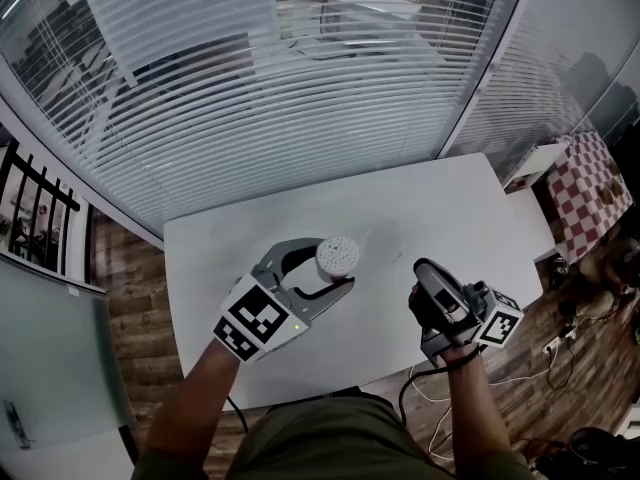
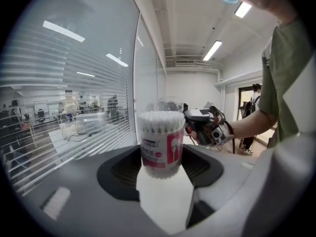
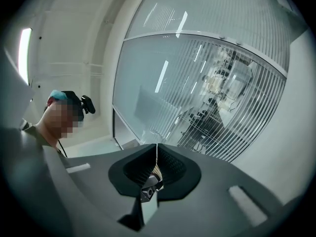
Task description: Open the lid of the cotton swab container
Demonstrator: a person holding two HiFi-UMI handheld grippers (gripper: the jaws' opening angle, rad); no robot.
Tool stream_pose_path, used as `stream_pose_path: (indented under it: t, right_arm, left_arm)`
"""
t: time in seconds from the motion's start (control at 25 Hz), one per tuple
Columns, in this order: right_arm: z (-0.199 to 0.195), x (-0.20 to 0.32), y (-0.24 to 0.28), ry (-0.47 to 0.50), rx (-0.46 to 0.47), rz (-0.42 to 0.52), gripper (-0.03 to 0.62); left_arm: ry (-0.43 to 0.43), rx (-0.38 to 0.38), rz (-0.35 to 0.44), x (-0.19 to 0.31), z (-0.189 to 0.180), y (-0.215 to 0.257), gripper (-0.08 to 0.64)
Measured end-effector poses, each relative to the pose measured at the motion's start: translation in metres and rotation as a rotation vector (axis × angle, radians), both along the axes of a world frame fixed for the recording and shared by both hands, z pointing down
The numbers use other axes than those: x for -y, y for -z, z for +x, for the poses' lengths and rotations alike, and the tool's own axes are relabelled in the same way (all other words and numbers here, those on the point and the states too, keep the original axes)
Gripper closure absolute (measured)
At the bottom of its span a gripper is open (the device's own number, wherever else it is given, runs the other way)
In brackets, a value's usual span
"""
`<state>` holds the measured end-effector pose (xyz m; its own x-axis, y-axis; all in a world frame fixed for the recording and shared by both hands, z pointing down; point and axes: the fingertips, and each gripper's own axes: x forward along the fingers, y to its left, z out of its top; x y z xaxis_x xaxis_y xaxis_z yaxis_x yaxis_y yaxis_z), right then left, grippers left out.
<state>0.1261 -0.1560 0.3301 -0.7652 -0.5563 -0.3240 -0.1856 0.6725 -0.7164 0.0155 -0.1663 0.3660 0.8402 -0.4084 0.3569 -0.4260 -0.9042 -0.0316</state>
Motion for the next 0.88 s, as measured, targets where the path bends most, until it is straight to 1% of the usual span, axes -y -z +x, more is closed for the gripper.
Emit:
stream_pose_path:
  t: [0.04,0.48,0.88]
  right_arm:
    - [0.0,0.0,-0.001,0.0,-0.001,-0.001,0.581]
    - [-0.011,-0.001,-0.003,0.039,-0.014,0.003,0.581]
    - [-0.019,-0.004,-0.001,0.048,-0.036,0.003,0.583]
  left_arm:
    - [0.0,0.0,0.0,0.0,0.0,0.0,0.302]
    - [0.001,-0.002,-0.002,0.001,-0.003,-0.001,0.302]
    - [-0.002,-0.009,0.004,-0.001,-0.005,0.001,0.302]
